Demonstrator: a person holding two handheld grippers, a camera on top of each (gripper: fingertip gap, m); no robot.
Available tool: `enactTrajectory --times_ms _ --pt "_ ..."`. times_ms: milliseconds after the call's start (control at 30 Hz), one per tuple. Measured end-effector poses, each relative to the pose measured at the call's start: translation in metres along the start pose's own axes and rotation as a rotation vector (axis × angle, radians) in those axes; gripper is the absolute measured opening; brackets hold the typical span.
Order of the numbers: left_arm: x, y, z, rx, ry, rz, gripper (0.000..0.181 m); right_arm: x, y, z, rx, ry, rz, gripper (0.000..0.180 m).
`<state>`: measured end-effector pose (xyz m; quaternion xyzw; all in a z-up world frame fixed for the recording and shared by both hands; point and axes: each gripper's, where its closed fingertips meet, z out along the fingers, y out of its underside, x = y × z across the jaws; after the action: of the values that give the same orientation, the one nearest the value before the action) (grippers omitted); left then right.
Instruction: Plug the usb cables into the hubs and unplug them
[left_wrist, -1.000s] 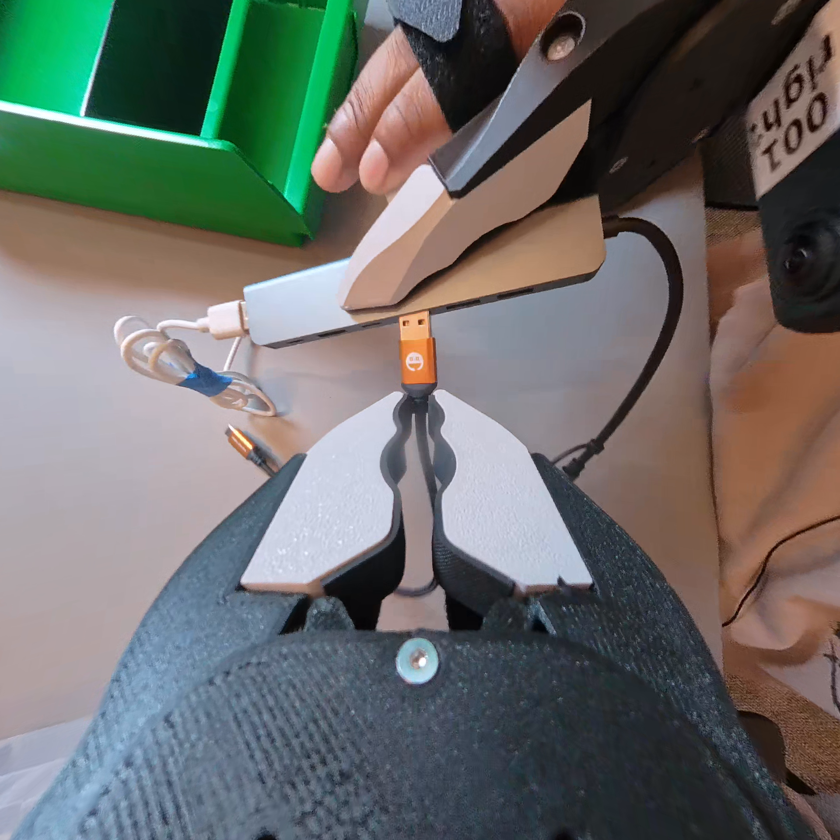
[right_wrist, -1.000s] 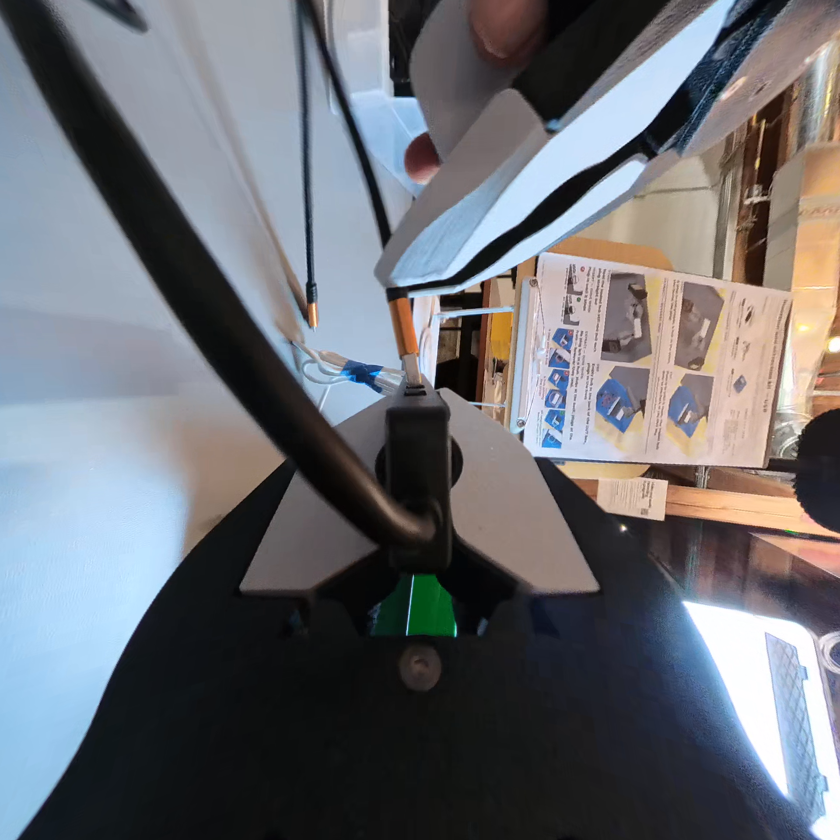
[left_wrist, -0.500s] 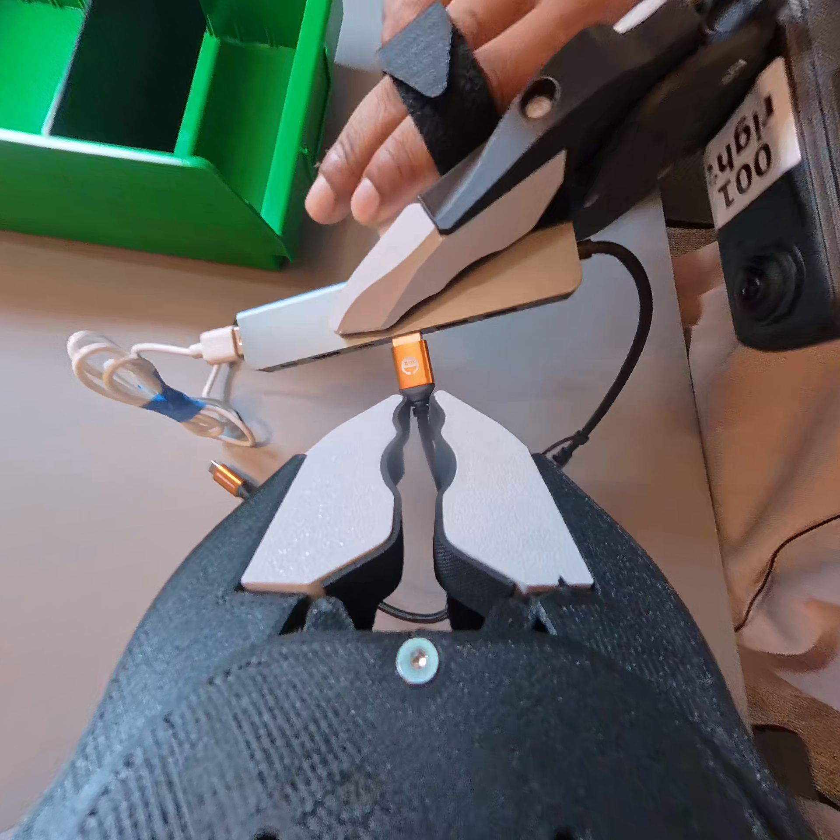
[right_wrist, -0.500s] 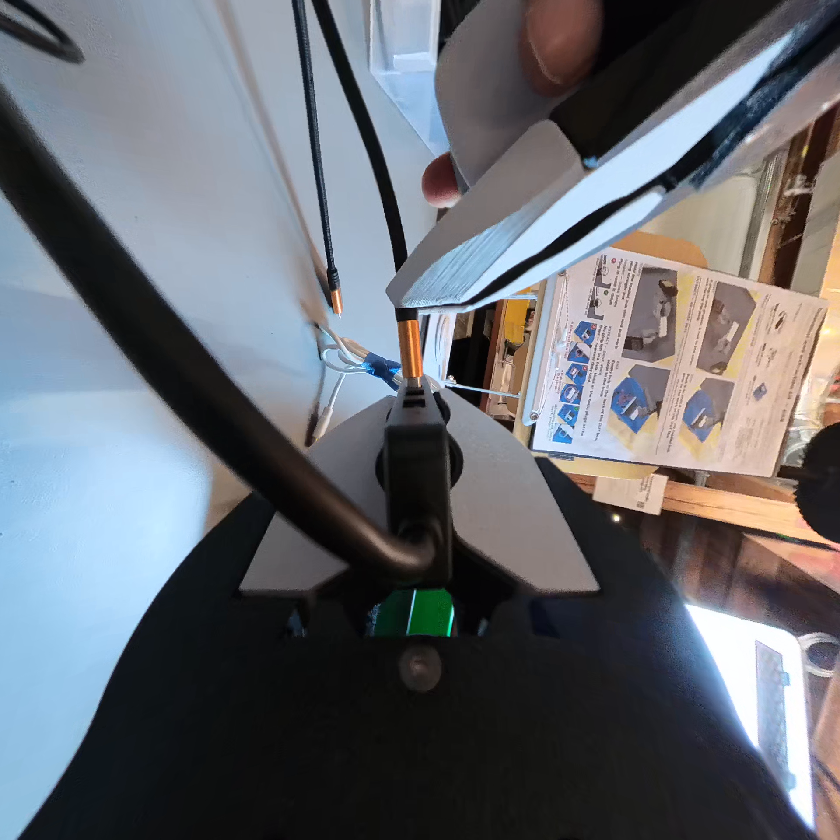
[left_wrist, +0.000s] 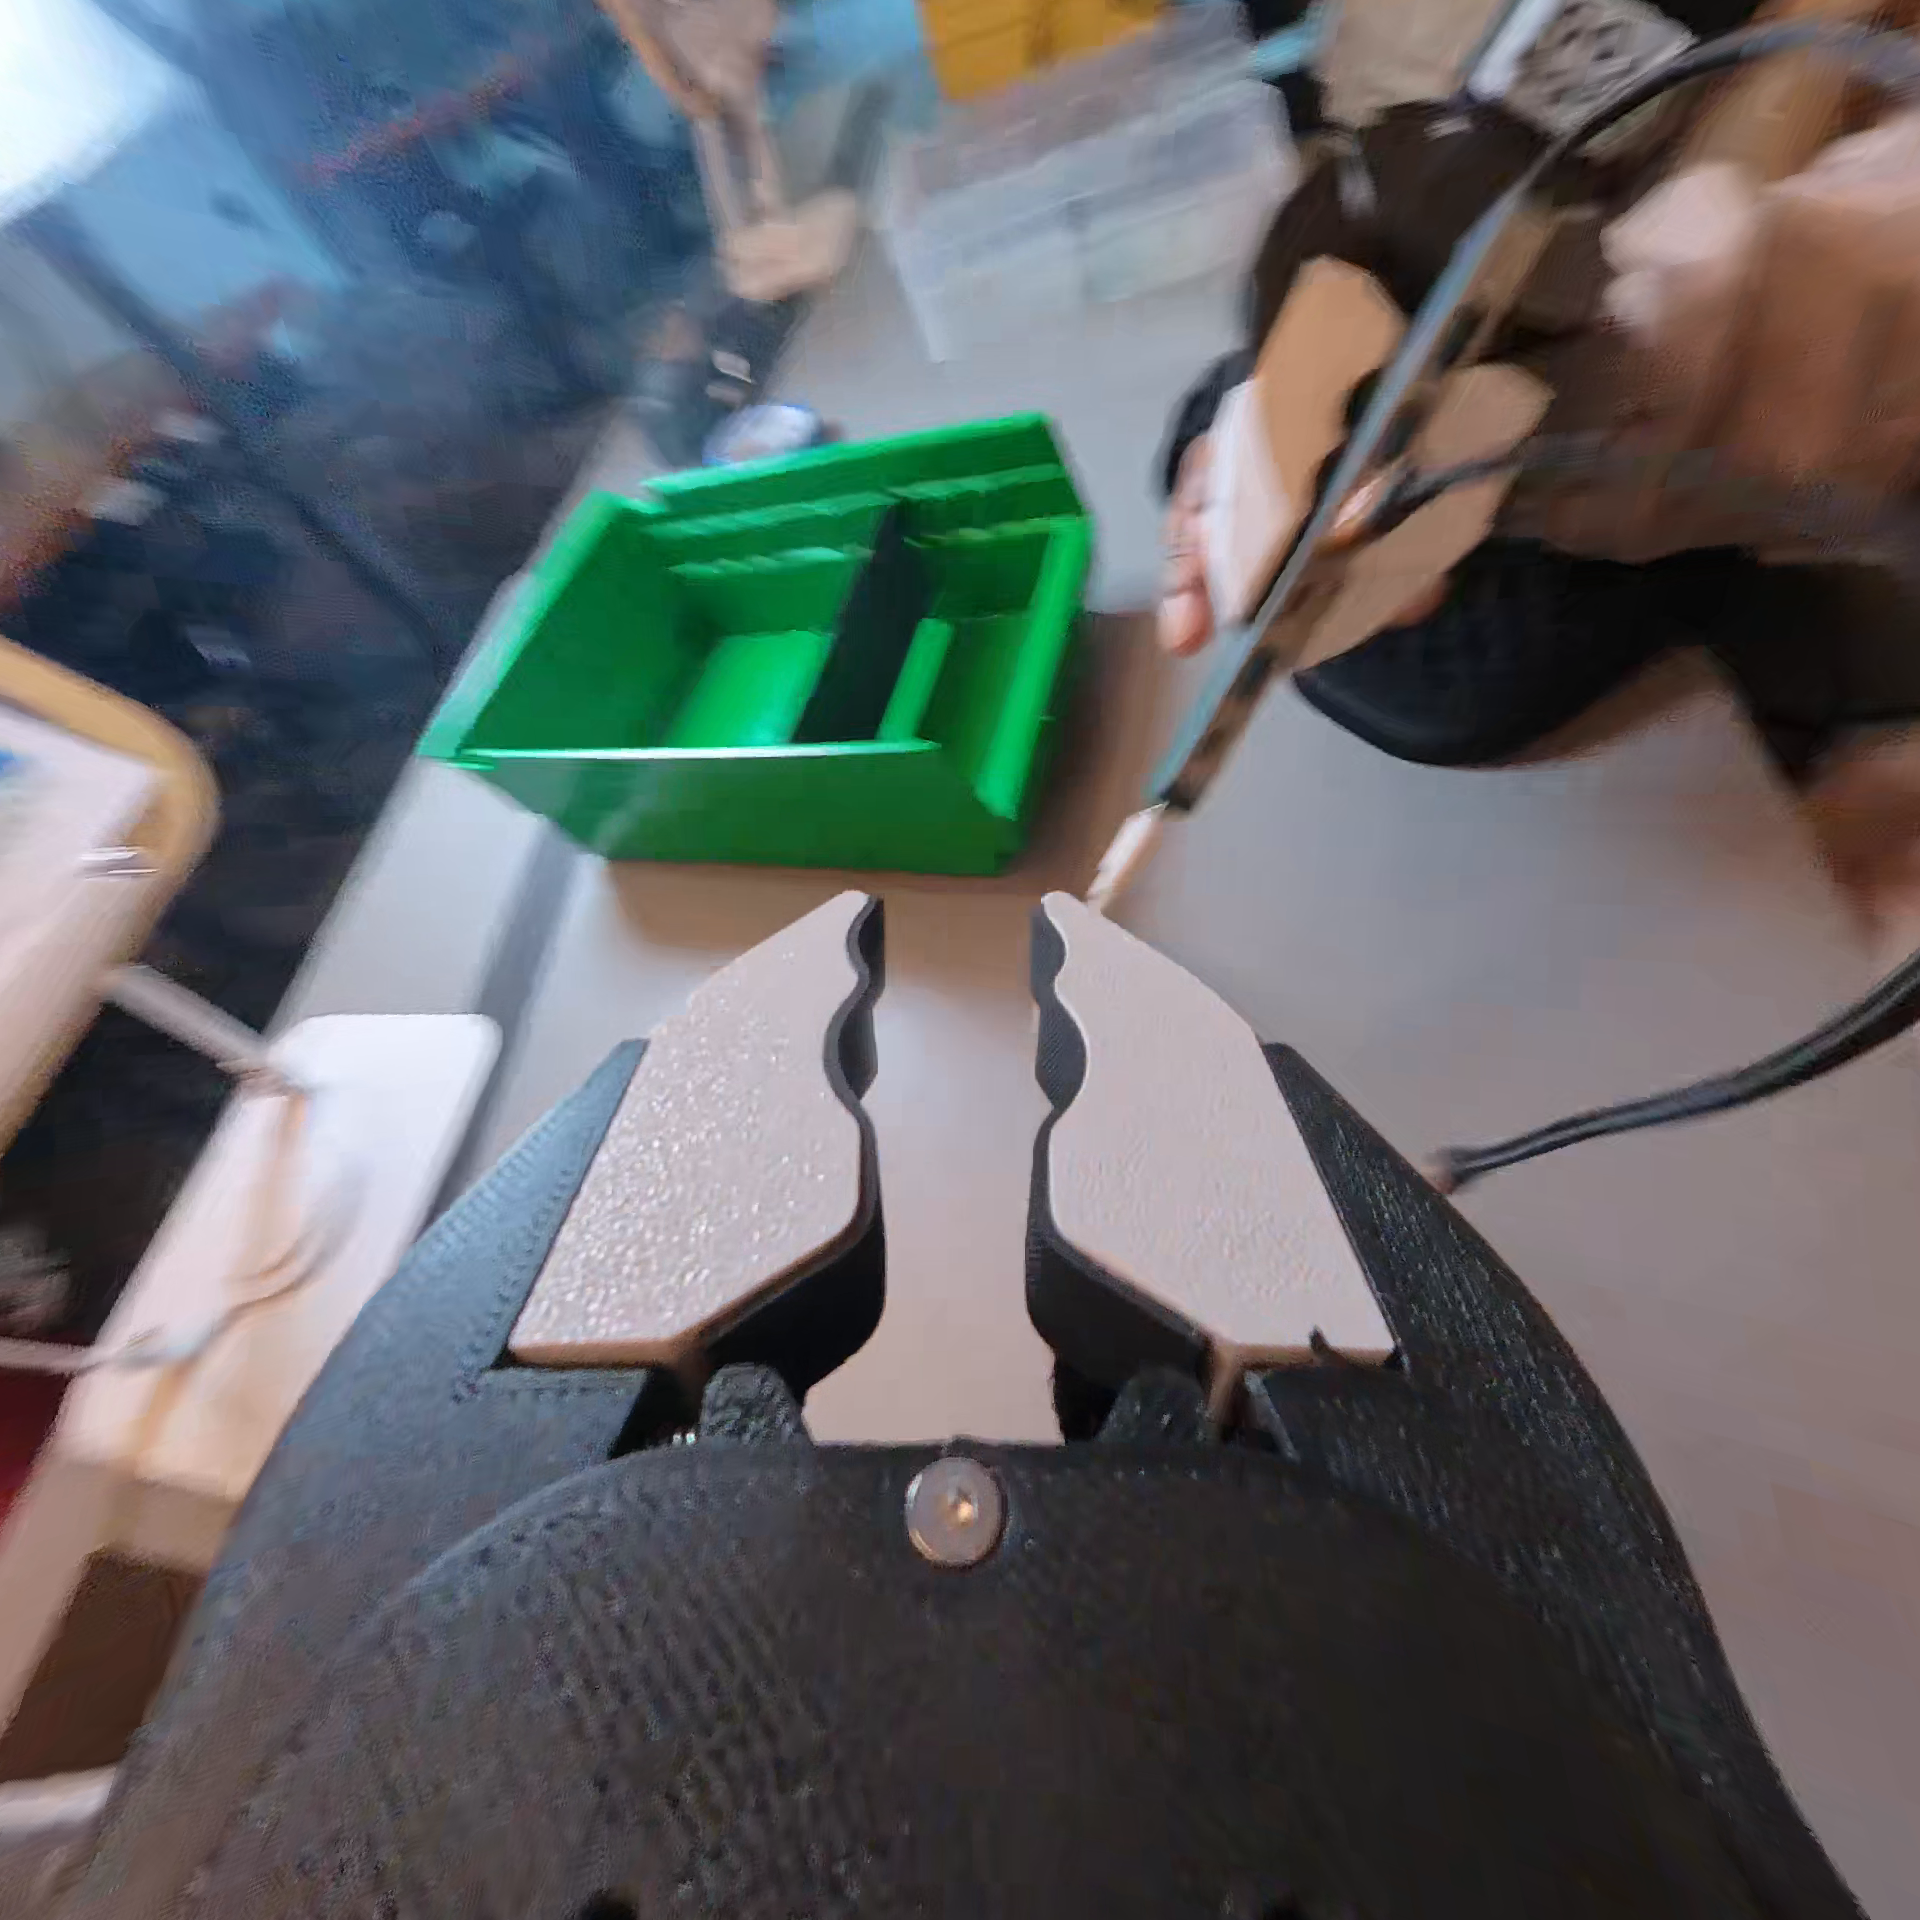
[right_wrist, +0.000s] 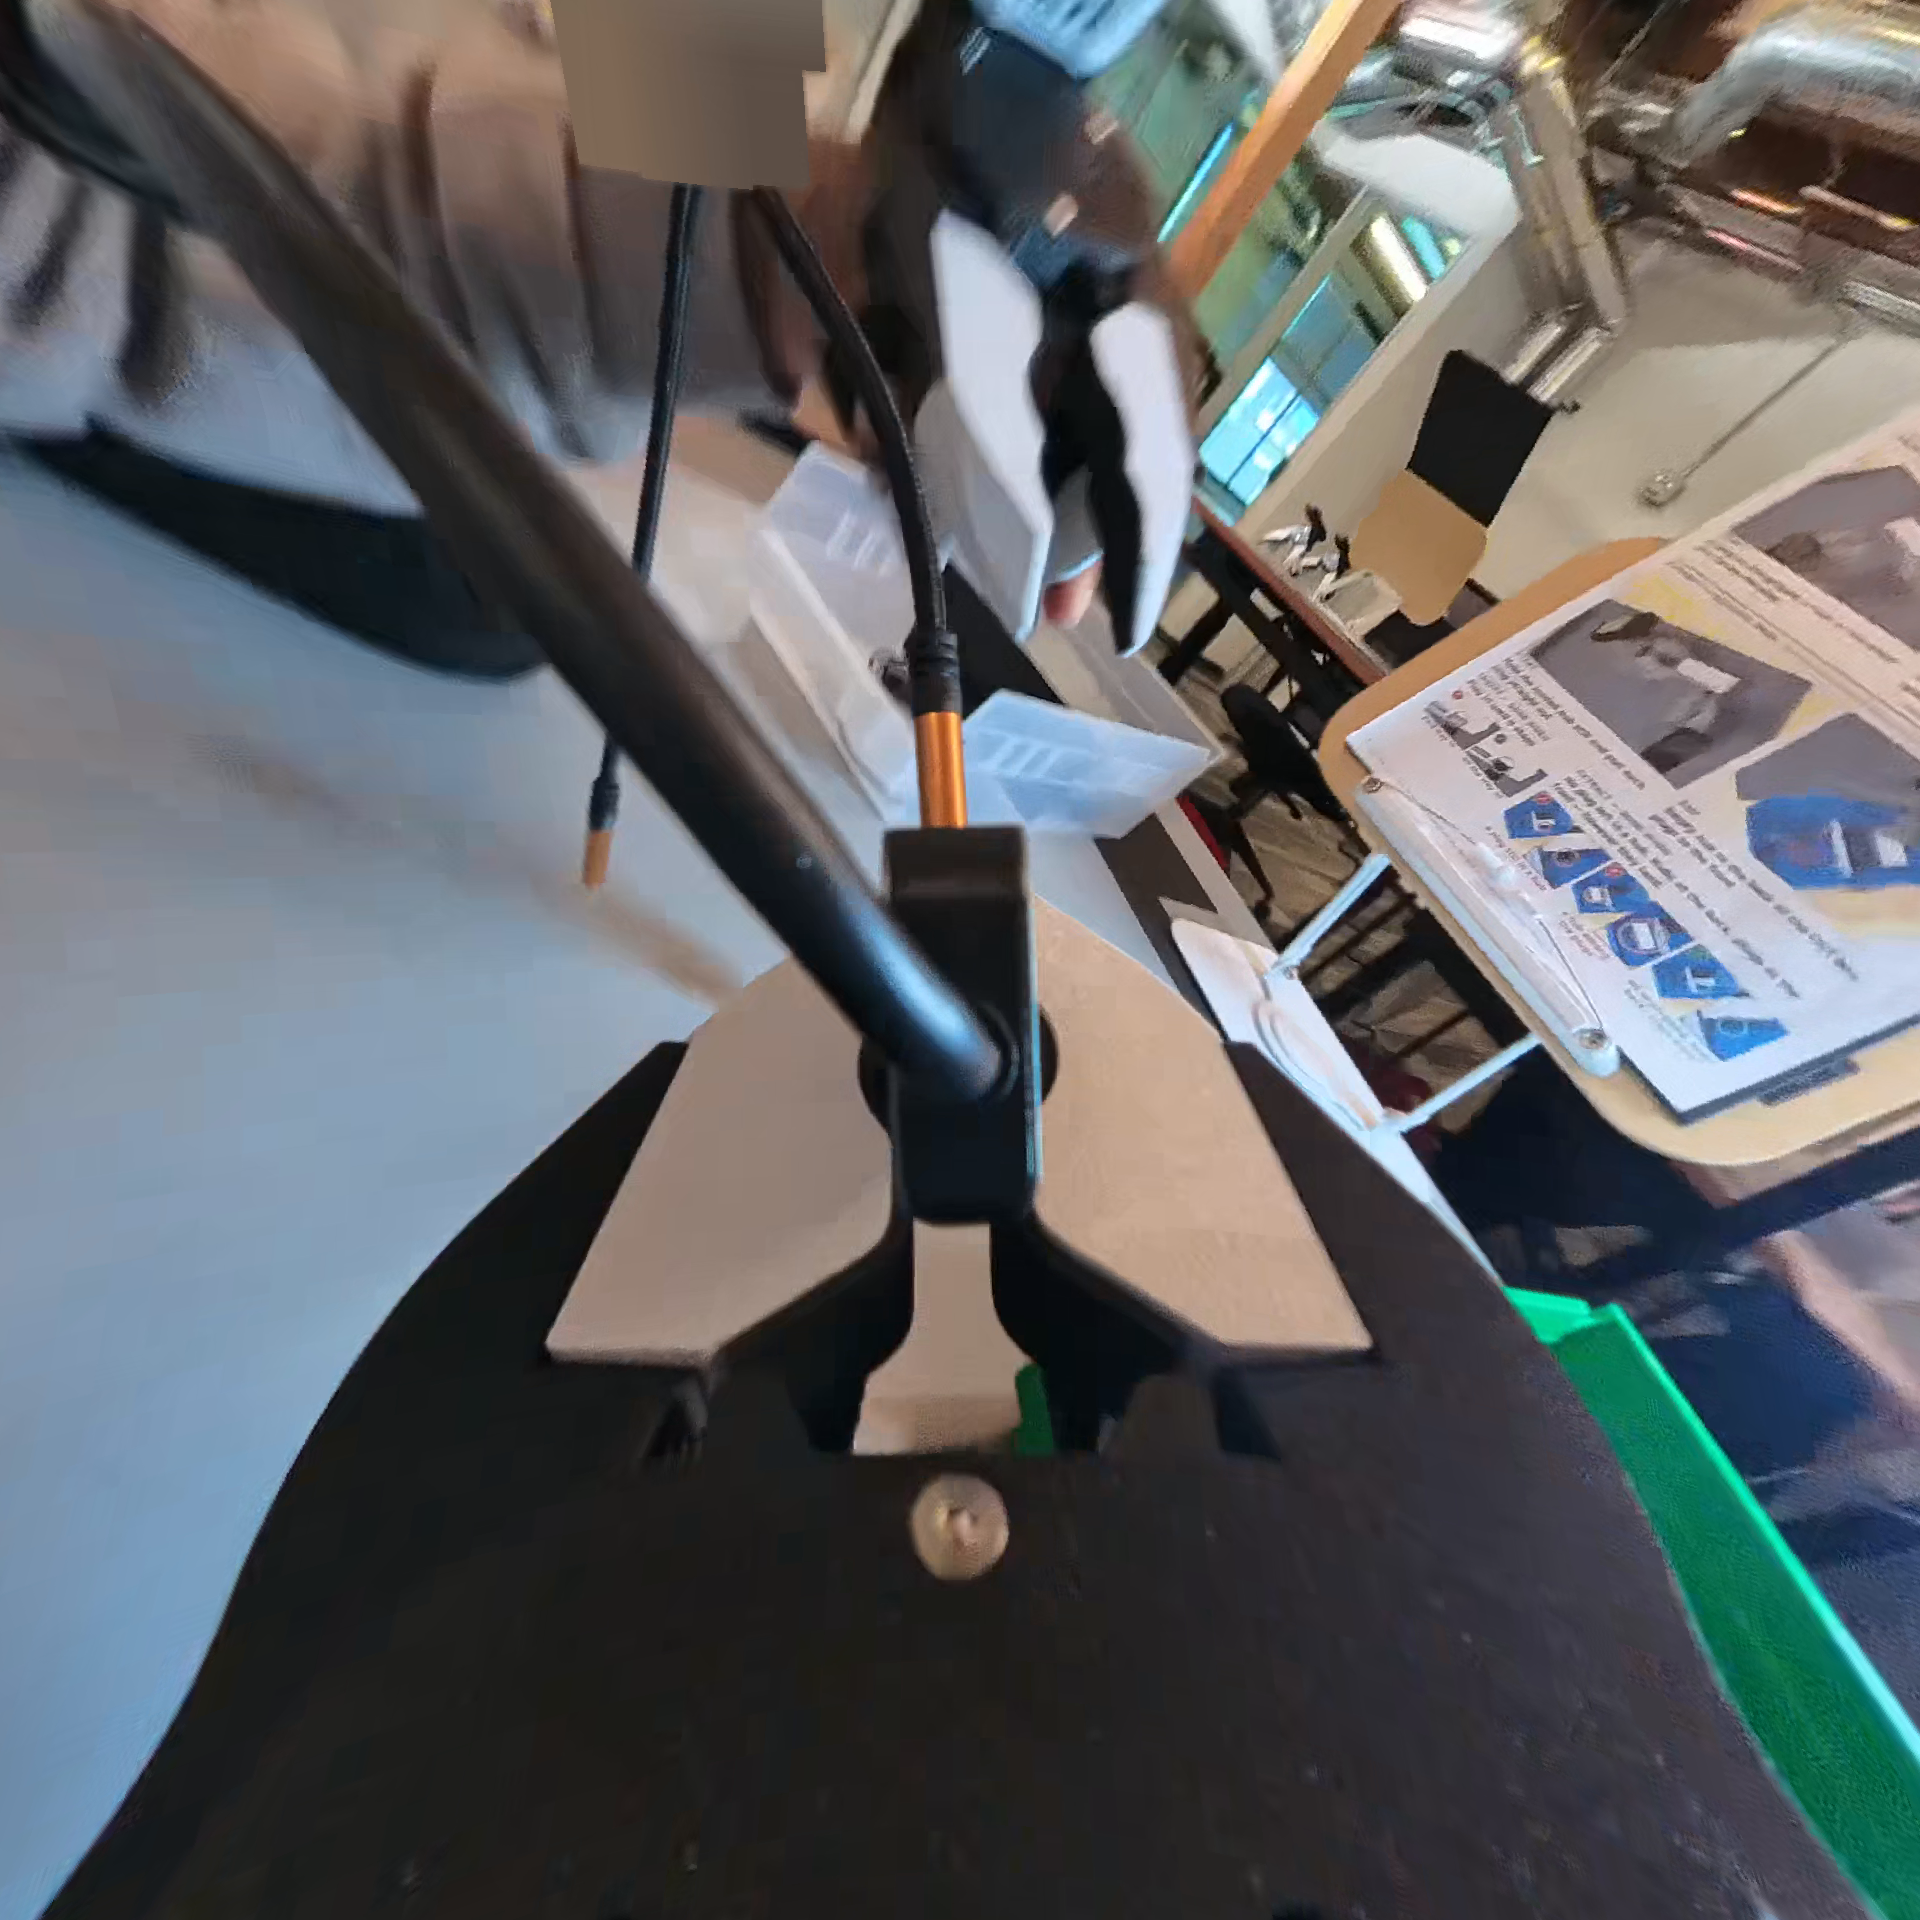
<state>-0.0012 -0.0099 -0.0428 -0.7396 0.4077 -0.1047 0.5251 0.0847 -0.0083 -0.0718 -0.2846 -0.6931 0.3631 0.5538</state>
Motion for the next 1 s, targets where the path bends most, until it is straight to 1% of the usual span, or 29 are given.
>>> enactTrajectory --times_ms 33,67,133,167,233,300,333,400,433,500,567,667,800,1000 --pt "-0.015 -0.006 -0.006 0.047 -0.1 0.004 0.027 0.01 -0.009 -0.009 0.038 0.011 0.054 0.011" --pt "-0.028 -0.016 -0.017 0.133 -0.183 -0.022 0.027 0.026 -0.02 -0.019 0.077 0.041 0.101 0.011" --pt "-0.046 -0.025 -0.041 0.275 -0.269 -0.125 0.027 0.065 -0.039 -0.044 0.118 0.106 0.177 0.012" --pt "-0.05 -0.021 -0.049 0.302 -0.285 -0.167 0.027 0.086 -0.044 -0.056 0.113 0.13 0.214 0.012" --pt "-0.049 0.0 -0.057 0.29 -0.312 -0.205 0.028 0.128 -0.051 -0.077 0.081 0.192 0.247 0.012" --pt "-0.041 0.028 -0.058 0.254 -0.343 -0.204 0.027 0.167 -0.043 -0.091 -0.019 0.231 0.294 0.012" --pt "-0.037 0.039 -0.059 0.262 -0.369 -0.2 0.021 0.185 -0.037 -0.095 -0.077 0.255 0.299 0.012" --pt "-0.028 0.057 -0.064 0.327 -0.421 -0.215 0.003 0.218 -0.012 -0.099 -0.247 0.309 0.276 0.012" --pt "-0.024 0.066 -0.066 0.351 -0.436 -0.235 0.0 0.231 0.003 -0.098 -0.331 0.32 0.272 0.012" --pt "-0.02 0.081 -0.065 0.346 -0.444 -0.268 0.0 0.25 0.038 -0.092 -0.491 0.324 0.276 0.011" --pt "-0.018 0.086 -0.065 0.329 -0.447 -0.256 0.0 0.261 0.07 -0.083 -0.6 0.329 0.273 0.011" --pt "-0.019 0.086 -0.068 0.317 -0.462 -0.222 0.0 0.264 0.107 -0.068 -0.702 0.327 0.273 0.011" --pt "-0.019 0.092 -0.062 0.304 -0.435 -0.242 0.0 0.257 0.142 -0.052 -0.77 0.302 0.286 0.011" --pt "-0.011 0.095 -0.051 0.274 -0.39 -0.222 0.0 0.252 0.184 -0.047 -0.888 0.274 0.24 0.011"
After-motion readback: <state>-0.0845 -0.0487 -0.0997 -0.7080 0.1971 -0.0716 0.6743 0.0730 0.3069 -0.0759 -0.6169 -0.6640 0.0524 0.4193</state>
